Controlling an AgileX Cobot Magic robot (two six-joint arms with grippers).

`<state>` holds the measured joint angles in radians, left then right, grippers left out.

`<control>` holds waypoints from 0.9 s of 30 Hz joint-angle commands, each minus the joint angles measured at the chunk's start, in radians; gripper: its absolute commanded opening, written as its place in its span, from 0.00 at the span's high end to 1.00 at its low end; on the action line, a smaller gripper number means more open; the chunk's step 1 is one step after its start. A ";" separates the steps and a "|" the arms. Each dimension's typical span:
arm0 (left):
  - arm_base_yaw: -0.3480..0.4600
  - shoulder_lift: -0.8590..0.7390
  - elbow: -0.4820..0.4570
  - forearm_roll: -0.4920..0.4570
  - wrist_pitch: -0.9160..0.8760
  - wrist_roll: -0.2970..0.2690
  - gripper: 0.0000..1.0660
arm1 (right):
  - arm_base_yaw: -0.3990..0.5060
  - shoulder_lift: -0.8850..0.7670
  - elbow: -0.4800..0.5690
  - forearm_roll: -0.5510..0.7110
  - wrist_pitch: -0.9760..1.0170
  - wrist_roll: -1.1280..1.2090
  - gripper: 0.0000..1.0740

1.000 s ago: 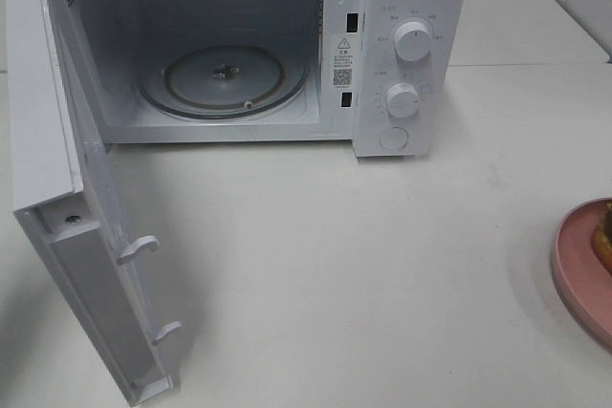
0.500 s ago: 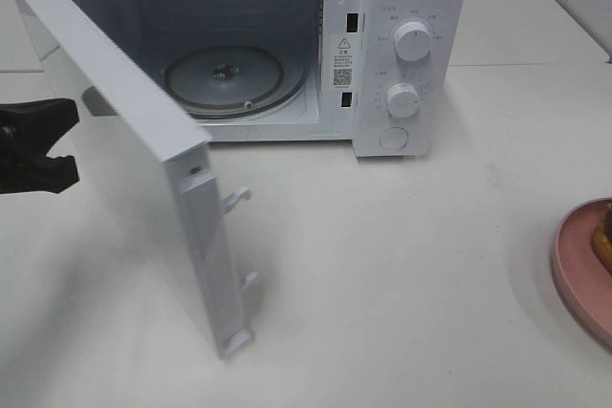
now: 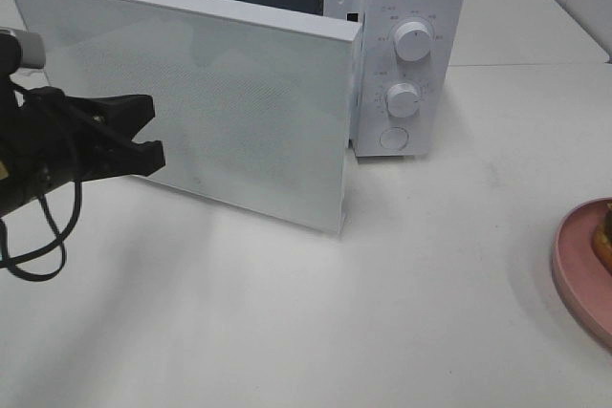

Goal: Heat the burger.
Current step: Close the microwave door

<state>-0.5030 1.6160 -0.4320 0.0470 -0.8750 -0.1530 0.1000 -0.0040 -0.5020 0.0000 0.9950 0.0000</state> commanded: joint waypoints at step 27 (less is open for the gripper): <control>-0.194 0.235 -0.431 -0.168 0.129 0.082 1.00 | -0.007 -0.027 0.003 0.000 -0.001 0.000 0.29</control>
<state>-0.6850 1.8370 -0.8280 -0.1110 -0.7450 -0.0760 0.1000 -0.0040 -0.5020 0.0000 0.9950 0.0000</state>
